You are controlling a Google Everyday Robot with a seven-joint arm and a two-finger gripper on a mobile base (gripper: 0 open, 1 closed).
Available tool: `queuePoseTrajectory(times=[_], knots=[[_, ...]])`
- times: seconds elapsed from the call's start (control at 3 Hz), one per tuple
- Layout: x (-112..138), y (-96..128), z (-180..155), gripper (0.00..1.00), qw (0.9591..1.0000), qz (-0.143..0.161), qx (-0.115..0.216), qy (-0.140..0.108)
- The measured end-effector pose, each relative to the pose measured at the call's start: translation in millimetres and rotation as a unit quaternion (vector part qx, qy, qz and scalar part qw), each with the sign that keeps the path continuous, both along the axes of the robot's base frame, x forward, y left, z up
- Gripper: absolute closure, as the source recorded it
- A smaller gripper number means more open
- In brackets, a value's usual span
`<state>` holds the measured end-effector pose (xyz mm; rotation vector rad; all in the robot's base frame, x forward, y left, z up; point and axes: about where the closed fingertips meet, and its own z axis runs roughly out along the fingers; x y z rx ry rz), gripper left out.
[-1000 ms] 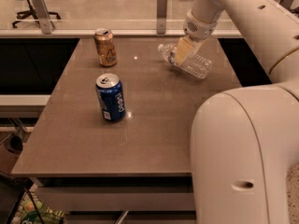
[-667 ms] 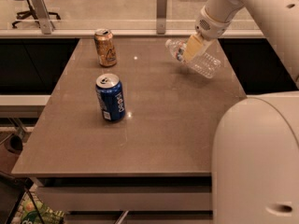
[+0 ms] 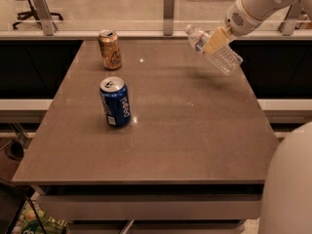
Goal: Place water bottle upright
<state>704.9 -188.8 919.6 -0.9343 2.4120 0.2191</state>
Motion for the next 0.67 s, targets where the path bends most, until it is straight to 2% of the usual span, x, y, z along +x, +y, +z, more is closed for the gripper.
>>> queuePoseTrajectory(times=[0.33,0.67], knots=[[5,-8,20,1.0,0.9976,0.006,0.048,-0.05],[7,-11,38,1.0,0.9909,0.019,0.093,-0.096]])
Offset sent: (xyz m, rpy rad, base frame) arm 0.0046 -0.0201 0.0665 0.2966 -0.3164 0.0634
